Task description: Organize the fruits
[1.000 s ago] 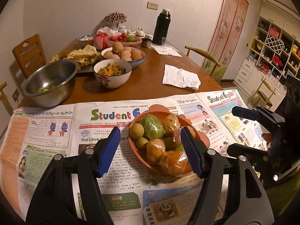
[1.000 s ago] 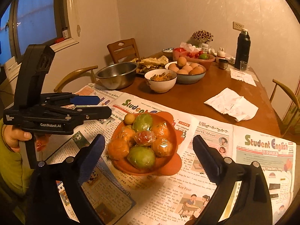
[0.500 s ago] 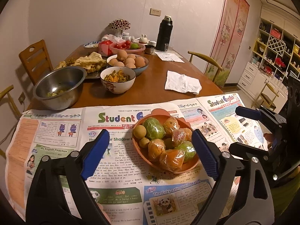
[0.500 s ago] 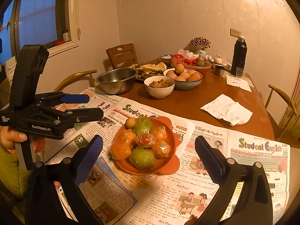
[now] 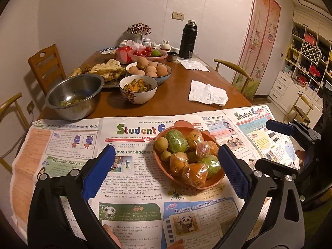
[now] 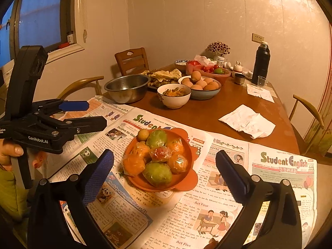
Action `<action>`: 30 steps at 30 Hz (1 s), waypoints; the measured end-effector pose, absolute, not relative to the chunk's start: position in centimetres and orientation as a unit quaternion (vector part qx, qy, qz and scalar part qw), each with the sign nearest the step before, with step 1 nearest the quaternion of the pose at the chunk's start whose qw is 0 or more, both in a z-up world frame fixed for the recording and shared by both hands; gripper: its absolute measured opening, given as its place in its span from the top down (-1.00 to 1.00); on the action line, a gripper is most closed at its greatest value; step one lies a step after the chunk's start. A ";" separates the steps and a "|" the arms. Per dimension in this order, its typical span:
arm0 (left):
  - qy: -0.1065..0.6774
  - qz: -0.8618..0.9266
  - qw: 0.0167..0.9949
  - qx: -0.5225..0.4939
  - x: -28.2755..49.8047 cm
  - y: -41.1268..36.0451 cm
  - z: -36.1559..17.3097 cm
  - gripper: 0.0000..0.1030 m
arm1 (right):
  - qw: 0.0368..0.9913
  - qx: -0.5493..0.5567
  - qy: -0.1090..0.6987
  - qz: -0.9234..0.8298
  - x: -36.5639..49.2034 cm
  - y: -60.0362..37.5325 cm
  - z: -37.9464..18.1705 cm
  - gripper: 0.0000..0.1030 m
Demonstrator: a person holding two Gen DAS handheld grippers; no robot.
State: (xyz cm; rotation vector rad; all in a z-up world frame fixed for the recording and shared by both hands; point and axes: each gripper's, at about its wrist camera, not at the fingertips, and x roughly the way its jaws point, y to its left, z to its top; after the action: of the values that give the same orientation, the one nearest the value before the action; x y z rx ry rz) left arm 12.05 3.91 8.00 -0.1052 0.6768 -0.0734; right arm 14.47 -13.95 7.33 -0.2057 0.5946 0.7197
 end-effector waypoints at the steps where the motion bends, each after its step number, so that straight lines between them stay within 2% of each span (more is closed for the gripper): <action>1: 0.332 -0.034 0.941 -0.050 12.1 3.9 8.0 -0.81 | 0.889 -0.099 0.286 0.345 14.4 -14.0 7.3 -0.91; 30: 0.331 0.015 0.943 -0.036 7.7 2.5 6.8 -0.81 | 0.900 -0.092 0.283 0.318 12.1 -16.2 6.3 -0.91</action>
State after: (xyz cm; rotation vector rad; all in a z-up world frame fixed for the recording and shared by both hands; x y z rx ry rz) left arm 7.71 2.50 6.78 -0.0743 0.6745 0.0297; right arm 12.13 -16.17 6.33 -0.1905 0.5848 0.6584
